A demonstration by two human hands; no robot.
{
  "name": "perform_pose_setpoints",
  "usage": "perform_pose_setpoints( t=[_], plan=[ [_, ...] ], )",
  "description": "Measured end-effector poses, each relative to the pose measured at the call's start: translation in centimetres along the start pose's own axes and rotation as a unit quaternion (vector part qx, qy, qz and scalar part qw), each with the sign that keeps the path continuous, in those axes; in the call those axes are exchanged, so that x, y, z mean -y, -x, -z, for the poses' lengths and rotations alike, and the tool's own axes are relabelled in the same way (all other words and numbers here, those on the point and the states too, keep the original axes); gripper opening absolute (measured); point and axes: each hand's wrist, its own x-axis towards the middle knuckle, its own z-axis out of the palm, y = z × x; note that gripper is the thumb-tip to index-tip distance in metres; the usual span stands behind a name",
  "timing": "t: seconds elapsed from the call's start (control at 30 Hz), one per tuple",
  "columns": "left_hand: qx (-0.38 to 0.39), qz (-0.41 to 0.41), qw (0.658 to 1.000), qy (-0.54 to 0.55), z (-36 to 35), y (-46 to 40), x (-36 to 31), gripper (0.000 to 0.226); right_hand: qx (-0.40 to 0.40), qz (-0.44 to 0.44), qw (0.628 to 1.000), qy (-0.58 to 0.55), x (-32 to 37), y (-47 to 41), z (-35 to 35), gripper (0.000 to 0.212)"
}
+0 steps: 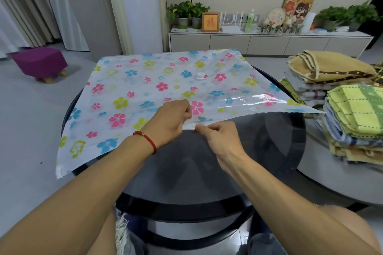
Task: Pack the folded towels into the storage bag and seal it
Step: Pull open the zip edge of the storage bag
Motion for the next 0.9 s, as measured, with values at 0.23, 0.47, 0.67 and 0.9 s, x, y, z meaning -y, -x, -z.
perform_pose_setpoints(
  t=[0.23, 0.47, 0.67, 0.9],
  plan=[
    [0.039, -0.071, 0.997, 0.000, -0.7, 1.0, -0.2, 0.023, -0.003, -0.003, 0.999, -0.036, 0.6, 0.0, 0.5, 0.033],
    [-0.044, -0.005, 0.998, 0.038, -1.1, 0.2, -0.4, 0.015, -0.024, 0.011, 0.999, 0.022, -0.1, 1.1, 0.4, 0.024],
    [-0.065, 0.048, 0.994, 0.074, -0.4, -1.1, 0.6, 0.017, -0.008, 0.073, 0.953, 0.293, -0.9, 3.5, 0.5, 0.039],
    [-0.072, -0.038, 0.996, 0.048, -0.7, 0.3, 1.0, 0.020, -0.004, 0.343, 0.796, 0.499, 0.5, 3.9, 2.9, 0.039]
  ],
)
